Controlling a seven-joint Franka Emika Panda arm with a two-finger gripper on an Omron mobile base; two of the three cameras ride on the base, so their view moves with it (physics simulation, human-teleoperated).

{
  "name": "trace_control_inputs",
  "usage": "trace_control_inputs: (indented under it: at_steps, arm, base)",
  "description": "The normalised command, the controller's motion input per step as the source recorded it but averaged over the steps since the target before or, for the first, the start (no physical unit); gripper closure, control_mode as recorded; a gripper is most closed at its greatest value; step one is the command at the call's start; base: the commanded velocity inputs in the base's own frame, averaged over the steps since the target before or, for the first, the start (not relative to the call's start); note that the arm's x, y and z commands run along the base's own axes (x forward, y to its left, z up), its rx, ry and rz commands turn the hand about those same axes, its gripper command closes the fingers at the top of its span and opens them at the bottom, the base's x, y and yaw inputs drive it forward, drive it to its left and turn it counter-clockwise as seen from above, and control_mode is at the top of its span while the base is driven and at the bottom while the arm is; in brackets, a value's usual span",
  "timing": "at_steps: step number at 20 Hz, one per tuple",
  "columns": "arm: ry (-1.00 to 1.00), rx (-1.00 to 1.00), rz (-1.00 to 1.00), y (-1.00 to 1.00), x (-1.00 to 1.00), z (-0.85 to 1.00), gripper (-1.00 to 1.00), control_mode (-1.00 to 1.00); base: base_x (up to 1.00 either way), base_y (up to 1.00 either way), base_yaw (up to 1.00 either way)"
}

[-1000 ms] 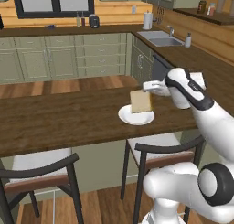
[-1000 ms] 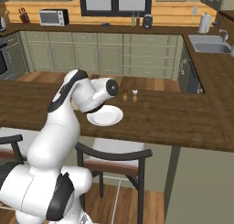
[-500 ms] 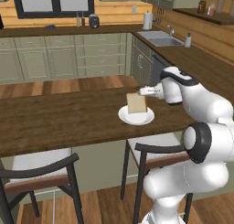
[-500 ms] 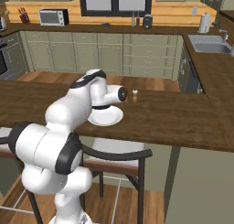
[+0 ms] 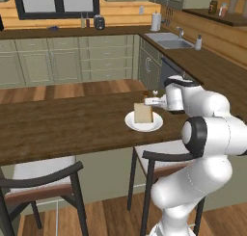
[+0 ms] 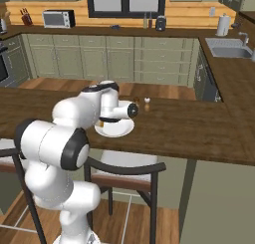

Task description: Start the toaster. Once the lever pops up, take the bread to the plate on the dining counter.

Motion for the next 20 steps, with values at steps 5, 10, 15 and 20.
trace_control_inputs:
  at_steps: [5, 10, 15, 20]
  arm:
    - [0.02, 0.00, -0.15, 0.00, 0.05, -0.30, 1.00, -1.00]
    - [0.00, 0.00, -0.10, 0.00, 0.16, -0.23, 1.00, -1.00]
    - [0.00, 0.00, -0.04, -0.04, 0.41, -0.18, 1.00, -1.00]
    - [0.00, 0.00, 0.00, -0.21, 0.27, -0.16, 1.00, -1.00]
  base:
    - [0.00, 0.00, 0.00]
    - [0.00, 0.00, 0.00]
    - [0.00, 0.00, 0.00]
    - [0.00, 0.00, 0.00]
